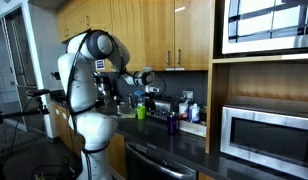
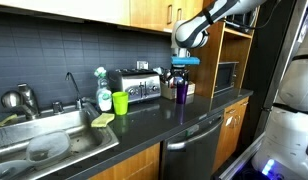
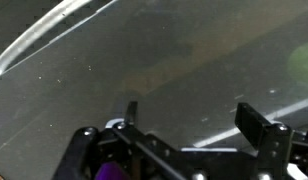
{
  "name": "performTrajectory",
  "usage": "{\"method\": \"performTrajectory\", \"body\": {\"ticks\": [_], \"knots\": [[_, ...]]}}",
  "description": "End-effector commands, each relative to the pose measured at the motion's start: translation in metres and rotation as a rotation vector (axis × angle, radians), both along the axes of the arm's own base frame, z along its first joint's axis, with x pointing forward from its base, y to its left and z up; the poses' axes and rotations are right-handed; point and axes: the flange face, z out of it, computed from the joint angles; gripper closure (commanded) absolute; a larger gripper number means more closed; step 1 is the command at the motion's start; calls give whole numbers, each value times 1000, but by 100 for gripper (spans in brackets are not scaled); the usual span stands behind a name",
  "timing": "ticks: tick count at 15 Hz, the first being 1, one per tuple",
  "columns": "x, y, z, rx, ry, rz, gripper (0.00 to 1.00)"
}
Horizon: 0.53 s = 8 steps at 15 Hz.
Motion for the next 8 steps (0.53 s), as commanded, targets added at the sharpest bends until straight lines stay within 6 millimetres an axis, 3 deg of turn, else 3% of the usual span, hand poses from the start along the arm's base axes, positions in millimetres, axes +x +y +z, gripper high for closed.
{"method": "performTrajectory", "body": {"ticks": [1, 8], "knots": [[-23, -17, 18, 12, 83, 142, 0], [-37, -59, 32, 9, 170, 262, 0]]}}
